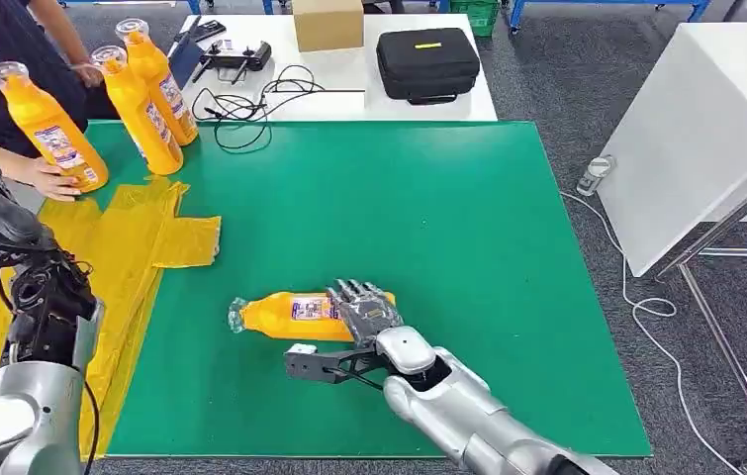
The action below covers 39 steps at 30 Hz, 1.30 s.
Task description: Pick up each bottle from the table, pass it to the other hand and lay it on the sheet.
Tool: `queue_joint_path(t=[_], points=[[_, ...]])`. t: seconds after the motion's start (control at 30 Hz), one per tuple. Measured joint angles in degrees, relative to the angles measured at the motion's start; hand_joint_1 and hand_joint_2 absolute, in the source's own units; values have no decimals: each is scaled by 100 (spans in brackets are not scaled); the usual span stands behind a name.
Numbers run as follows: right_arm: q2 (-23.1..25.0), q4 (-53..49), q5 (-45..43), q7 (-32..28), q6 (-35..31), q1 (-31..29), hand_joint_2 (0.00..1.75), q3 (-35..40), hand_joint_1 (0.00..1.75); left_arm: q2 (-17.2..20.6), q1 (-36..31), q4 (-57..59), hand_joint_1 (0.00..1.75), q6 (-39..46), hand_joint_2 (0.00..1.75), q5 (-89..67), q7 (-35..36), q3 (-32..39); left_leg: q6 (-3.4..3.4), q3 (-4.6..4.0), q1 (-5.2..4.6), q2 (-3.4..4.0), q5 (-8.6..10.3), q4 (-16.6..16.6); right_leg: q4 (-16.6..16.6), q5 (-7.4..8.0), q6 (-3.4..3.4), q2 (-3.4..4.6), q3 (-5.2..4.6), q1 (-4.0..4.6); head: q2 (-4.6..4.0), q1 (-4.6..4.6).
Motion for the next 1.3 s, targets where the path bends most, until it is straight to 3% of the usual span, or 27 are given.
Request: queue_joint_path(t=[0.03,0.07,0.1,0.13,0.53,0.9,0.93,1.07,1.3], points=[[-6,0,2,9,20,6,175,-2,0,0,-2,6,0,-4,0,2,0,0,0,0,0,0,0,0,0,0,0,0,0,0,0,0],[-13,0,2,20,24,14,175,-4,16,-2,-4,11,0,-9,0,2,-2,-2,0,0,0,0,0,0,0,0,0,0,0,0,0,0],[-22,0,2,28,33,20,175,-15,157,-2,-6,20,0,-9,0,2,-2,-2,0,0,0,0,0,0,0,0,0,0,0,0,-2,0],[-28,0,4,37,33,29,175,-28,175,-4,-8,26,0,-9,0,2,-2,-4,0,1,0,0,0,0,0,0,0,0,1,0,0,0],[-85,0,33,66,15,77,175,-153,175,-17,-12,42,0,-11,0,2,-2,-6,0,14,-2,-1,0,0,-1,0,0,0,15,-1,-2,0],[-111,-59,-311,-294,-345,109,175,-426,175,-46,-11,44,0,-292,0,-7,-13,-18,0,12,-2,-2,0,0,-1,0,0,0,15,-2,-2,0],[-131,-110,-495,-425,-416,112,175,-514,175,-52,-8,44,0,-429,175,-7,-2,-31,0,9,-2,-4,0,0,0,0,0,-1,15,-3,0,0],[-230,-762,-1378,-1111,-796,74,175,-1201,175,-133,83,28,0,-1789,175,2,105,-236,1,2,-9,-6,2,1,1,1,1,-2,8,-13,-2,0],[-55,-1696,-1108,-1359,-1954,-480,175,-2115,175,-419,85,22,0,-4194,175,967,877,-666,2,-1,-12,9,0,2,2,1,2,7,1,-19,0,0]])
